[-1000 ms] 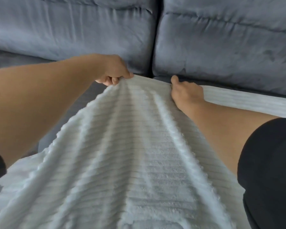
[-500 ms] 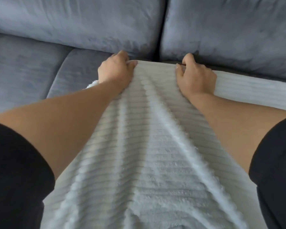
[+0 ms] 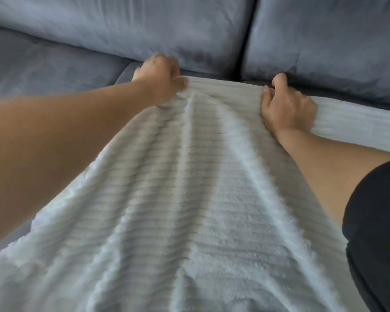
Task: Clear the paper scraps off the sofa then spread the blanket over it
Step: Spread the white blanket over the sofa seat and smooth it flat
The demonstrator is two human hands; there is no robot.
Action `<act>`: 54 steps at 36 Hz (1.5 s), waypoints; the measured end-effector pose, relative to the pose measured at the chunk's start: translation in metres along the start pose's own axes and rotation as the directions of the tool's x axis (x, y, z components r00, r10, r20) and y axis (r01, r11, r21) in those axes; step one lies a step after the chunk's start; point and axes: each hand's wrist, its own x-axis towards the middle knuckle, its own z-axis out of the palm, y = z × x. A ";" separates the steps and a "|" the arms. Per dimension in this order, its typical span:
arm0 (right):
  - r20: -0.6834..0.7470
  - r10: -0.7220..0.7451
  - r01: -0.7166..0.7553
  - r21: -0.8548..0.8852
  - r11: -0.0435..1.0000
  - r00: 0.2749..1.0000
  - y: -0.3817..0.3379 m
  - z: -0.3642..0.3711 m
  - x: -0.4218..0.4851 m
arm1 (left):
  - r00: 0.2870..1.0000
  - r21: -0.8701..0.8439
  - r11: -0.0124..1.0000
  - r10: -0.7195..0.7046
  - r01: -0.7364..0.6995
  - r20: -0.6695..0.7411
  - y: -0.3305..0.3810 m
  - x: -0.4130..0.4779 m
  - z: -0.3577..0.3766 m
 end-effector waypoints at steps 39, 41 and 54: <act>0.415 0.306 -0.386 0.123 0.914 0.857 -0.183 -0.258 -0.237 | 0.986 -0.409 0.910 -0.122 0.064 -0.118 -0.226 -0.330 -0.201; 0.411 0.281 -0.361 0.130 0.923 0.867 -0.192 -0.258 -0.219 | 0.986 -0.419 0.905 -0.127 0.072 -0.104 -0.217 -0.316 -0.192; 0.388 0.182 -0.288 0.236 0.928 0.904 -0.192 -0.131 -0.057 | 0.975 -0.465 0.862 -0.220 0.202 0.017 -0.170 -0.183 -0.076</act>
